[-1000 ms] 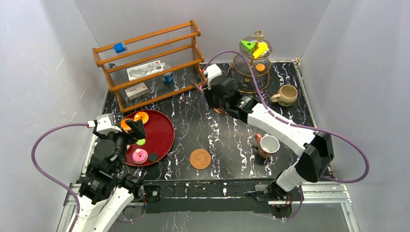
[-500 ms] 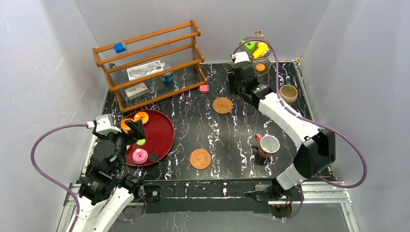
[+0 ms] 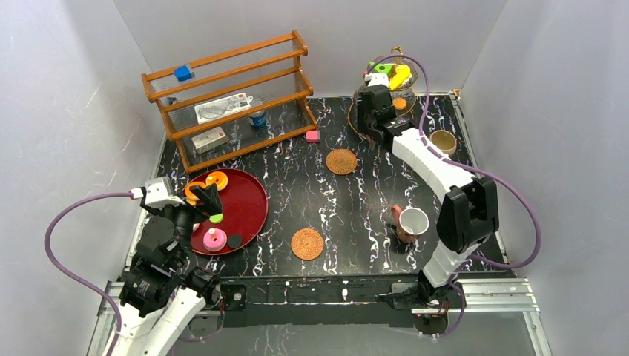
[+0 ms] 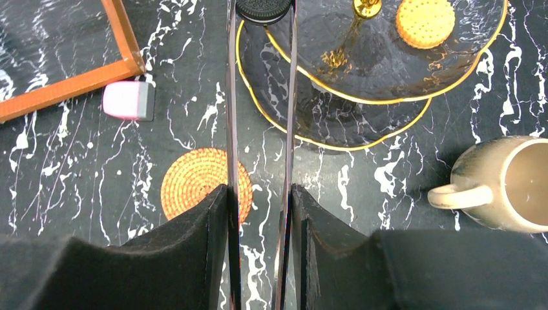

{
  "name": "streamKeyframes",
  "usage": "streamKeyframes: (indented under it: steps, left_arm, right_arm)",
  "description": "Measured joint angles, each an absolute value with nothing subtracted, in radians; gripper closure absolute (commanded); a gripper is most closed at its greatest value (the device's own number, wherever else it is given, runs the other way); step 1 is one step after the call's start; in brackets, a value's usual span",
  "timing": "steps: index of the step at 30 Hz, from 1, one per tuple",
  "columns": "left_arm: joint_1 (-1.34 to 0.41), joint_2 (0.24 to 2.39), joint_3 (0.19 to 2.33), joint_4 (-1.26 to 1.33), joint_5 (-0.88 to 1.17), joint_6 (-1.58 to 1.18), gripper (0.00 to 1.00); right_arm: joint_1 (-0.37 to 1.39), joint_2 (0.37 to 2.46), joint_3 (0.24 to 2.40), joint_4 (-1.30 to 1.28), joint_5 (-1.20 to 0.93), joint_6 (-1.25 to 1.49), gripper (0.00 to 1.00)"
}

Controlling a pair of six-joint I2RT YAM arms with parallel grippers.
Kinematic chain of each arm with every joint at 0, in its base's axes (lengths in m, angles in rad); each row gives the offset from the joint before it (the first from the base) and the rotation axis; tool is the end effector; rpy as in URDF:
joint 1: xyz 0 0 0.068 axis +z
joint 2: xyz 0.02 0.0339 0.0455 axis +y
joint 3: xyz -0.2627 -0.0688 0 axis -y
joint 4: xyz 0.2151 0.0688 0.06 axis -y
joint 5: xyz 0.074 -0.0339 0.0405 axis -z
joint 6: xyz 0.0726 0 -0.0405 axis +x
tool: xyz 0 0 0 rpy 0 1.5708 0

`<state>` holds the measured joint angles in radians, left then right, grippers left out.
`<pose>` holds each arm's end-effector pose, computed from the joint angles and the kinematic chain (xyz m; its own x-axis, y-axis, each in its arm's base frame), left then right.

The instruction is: Serve the afternoon tea

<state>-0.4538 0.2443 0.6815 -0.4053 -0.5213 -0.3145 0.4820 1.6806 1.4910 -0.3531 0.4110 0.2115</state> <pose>0.0801 0.0012 0.3268 0.0481 -0.3219 -0.9456 -0.0551 0.9444 -0.3243 0.3605 0.1559 0.3204 -0.4730 -0.0303 -0.8805 -0.0230 0.9995 -0.0220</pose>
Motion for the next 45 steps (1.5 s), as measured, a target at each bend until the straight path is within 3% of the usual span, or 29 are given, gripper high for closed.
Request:
streamKeyframes:
  steps: [23, 34, 45]
  left_arm:
    - [-0.454, 0.234, 0.682, -0.405, -0.524, -0.315, 0.04]
    - [-0.454, 0.234, 0.682, -0.405, -0.524, -0.315, 0.04]
    - [-0.454, 0.234, 0.682, -0.405, -0.524, -0.315, 0.04]
  right_arm:
    - [0.422, 1.814, 1.580, -0.279, 0.429, 0.246, 0.55]
    - [0.385, 1.856, 1.627, -0.290, 0.447, 0.258, 0.46]
    - [0.380, 1.855, 1.628, -0.293, 0.434, 0.256, 0.47]
